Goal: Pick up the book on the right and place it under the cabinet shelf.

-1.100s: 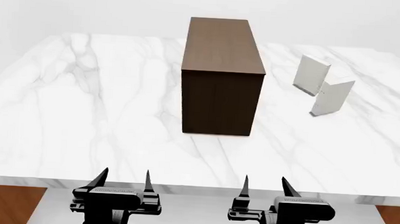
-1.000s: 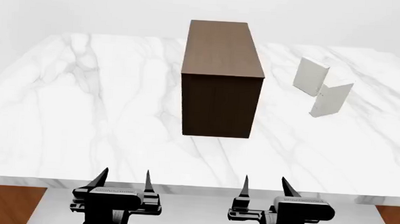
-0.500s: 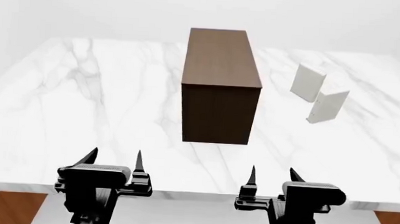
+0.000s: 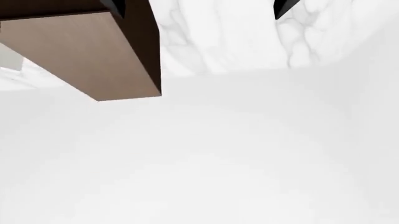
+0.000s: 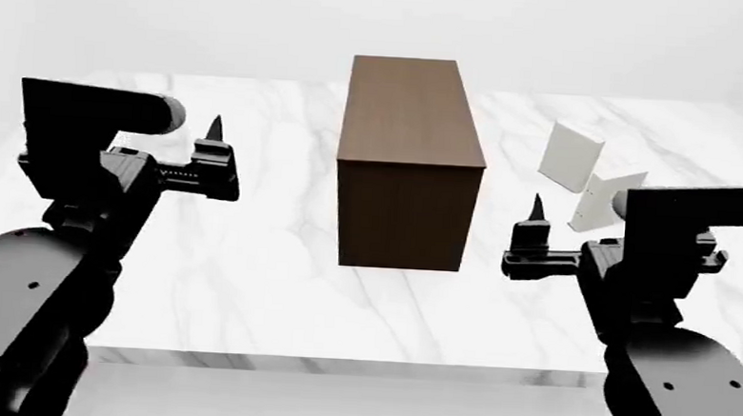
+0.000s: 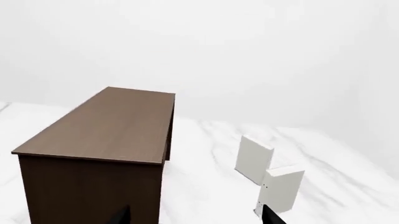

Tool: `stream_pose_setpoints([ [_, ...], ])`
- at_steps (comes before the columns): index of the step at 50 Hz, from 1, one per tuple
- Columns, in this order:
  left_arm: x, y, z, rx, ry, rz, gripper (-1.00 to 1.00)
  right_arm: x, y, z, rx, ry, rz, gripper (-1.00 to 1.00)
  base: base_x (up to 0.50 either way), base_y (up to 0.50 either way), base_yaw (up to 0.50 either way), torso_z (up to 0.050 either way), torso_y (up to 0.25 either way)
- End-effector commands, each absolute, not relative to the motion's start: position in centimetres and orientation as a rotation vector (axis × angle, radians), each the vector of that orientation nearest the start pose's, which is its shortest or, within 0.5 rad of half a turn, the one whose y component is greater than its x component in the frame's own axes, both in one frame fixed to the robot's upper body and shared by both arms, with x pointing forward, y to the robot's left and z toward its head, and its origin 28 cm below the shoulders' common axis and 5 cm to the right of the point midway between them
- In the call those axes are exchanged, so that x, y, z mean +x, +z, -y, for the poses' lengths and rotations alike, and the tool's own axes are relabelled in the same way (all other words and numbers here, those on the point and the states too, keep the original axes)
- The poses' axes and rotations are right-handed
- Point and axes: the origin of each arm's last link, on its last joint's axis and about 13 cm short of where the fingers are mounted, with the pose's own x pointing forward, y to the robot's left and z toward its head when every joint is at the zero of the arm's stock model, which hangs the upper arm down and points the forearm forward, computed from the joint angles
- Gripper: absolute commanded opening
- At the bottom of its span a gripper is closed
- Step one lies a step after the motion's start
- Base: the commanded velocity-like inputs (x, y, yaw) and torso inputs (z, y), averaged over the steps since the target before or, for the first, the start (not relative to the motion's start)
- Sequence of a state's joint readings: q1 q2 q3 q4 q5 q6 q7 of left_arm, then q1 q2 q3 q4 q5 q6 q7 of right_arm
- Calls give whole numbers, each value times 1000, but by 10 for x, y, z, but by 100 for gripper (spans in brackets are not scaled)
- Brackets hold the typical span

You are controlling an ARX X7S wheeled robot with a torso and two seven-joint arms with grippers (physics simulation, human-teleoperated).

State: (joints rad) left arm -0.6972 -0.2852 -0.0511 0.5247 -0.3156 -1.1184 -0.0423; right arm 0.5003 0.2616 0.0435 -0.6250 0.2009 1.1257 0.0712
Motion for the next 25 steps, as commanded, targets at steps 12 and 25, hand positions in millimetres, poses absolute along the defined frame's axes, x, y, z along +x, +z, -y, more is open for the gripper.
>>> stream_pose_setpoints([
  [12,330,317,-270,141,-29,84,100,291,288,180,-222,-107,-20,100,0,0,0,50,0],
  [25,357,345,-270,174,-21,71,100,324,330,189,-208,-75,-28,100,0,0,0,50,0],
])
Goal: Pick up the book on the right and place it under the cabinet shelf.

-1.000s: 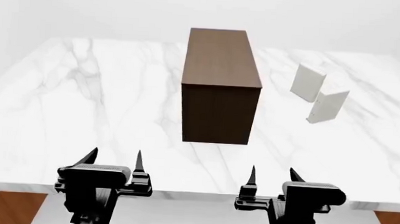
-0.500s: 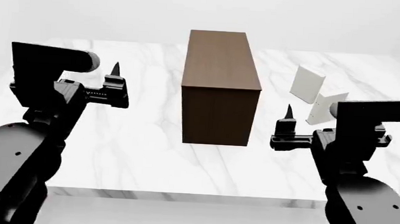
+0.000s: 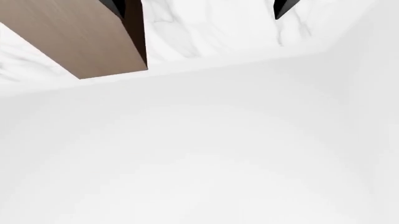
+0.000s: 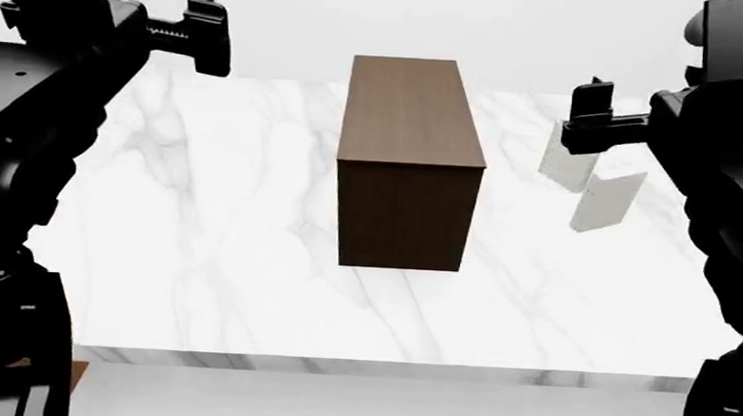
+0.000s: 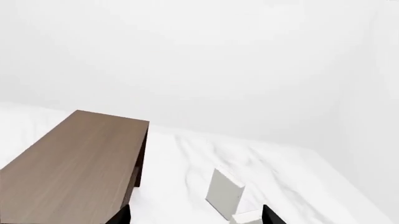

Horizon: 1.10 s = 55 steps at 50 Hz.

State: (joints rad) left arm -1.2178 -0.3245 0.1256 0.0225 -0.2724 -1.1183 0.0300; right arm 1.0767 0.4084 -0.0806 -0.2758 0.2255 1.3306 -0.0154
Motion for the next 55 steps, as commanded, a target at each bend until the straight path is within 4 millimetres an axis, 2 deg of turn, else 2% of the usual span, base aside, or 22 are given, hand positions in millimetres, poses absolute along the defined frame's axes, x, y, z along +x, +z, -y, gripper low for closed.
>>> stream_pose_setpoints([
  [1,358,346,-270,178,-21,70,100,326,332,190,-206,-73,-28,100,0,0,0,50,0],
  [8,365,355,-271,201,-10,65,100,338,346,191,-201,-55,-28,100,0,-36,0,18,0],
  [14,365,360,-273,206,-3,71,100,341,348,194,-180,-65,-58,100,76,-496,0,0,0],
  [35,361,357,-274,218,3,70,100,342,335,194,-166,-44,-98,100,91,-500,0,0,0],
  [42,369,355,-276,218,4,69,100,342,334,191,-171,-4,-96,100,207,-446,0,0,0],
  [55,367,356,-281,216,12,70,100,340,330,188,-229,41,-127,100,358,-108,0,0,0],
])
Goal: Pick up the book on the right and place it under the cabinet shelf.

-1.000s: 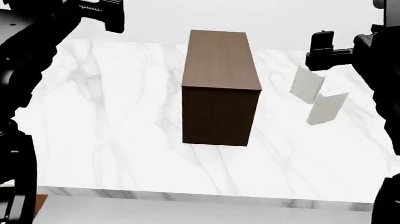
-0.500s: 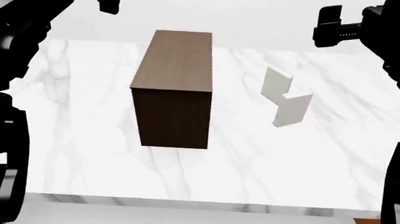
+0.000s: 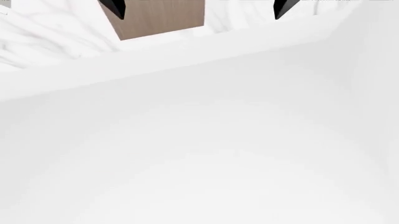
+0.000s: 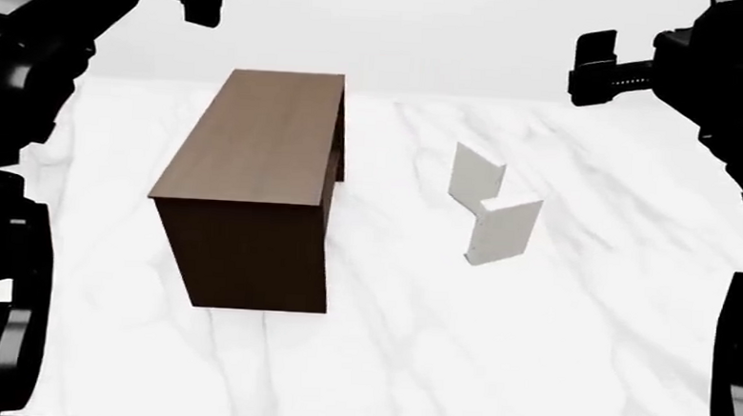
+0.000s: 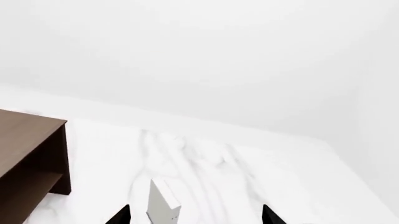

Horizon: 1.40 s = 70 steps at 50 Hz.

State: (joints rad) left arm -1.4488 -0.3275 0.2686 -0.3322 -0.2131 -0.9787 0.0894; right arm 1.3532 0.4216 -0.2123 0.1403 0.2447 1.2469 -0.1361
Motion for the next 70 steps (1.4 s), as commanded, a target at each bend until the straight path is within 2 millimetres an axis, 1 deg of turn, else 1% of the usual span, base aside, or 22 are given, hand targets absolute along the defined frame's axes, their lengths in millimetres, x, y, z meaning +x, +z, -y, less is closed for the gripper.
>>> stream_pose_setpoints([
  [1,367,356,-281,216,12,71,100,341,331,187,-234,39,-130,100,0,0,0,0,0],
  [16,364,357,-285,210,18,77,100,342,331,180,-241,58,-137,100,433,0,0,0,1],
  [44,364,359,-285,211,19,87,100,341,327,181,-228,60,-152,100,500,0,0,0,1],
  [54,363,361,-285,213,20,91,100,340,327,182,-225,64,-149,100,13,0,0,0,1],
  [61,362,361,-285,213,22,90,100,338,324,183,-218,48,-191,100,116,0,0,0,0],
  [65,362,360,-287,214,25,90,100,331,321,183,-196,16,-248,100,0,0,0,0,2],
  [70,362,359,-290,214,34,88,100,319,316,182,-201,-12,-327,100,0,0,0,0,0],
])
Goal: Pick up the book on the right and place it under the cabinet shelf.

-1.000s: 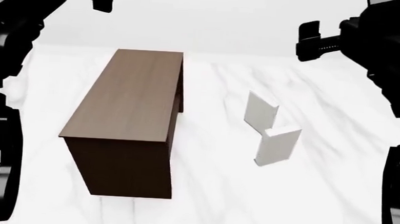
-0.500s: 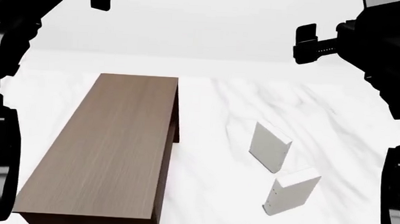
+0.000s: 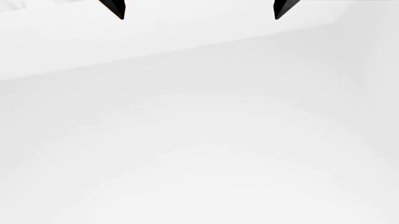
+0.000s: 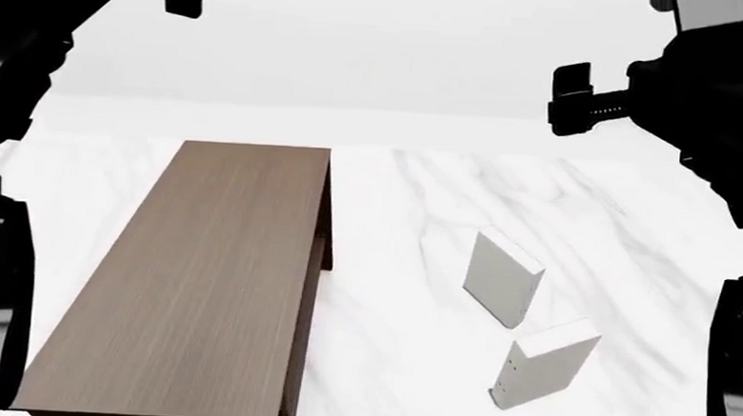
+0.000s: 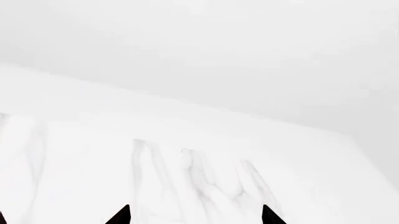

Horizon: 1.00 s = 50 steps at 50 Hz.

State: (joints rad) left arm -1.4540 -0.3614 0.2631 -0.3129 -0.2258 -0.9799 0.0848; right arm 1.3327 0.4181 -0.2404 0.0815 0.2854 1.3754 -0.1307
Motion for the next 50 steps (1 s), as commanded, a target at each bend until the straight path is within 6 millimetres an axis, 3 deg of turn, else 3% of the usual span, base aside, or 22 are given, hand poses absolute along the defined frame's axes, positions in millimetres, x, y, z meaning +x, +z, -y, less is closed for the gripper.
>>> stream_pose_setpoints([
  [1,363,358,-291,214,36,87,100,317,314,183,-206,-21,-342,100,0,0,0,0,0],
  [11,366,353,-291,212,38,81,100,293,302,175,-70,-71,-478,100,0,0,0,0,0],
  [19,366,351,-293,212,44,81,100,283,277,170,66,-167,-569,100,0,0,0,0,0],
  [50,364,349,-294,206,46,76,100,269,211,156,378,-282,-721,100,0,0,0,0,0],
])
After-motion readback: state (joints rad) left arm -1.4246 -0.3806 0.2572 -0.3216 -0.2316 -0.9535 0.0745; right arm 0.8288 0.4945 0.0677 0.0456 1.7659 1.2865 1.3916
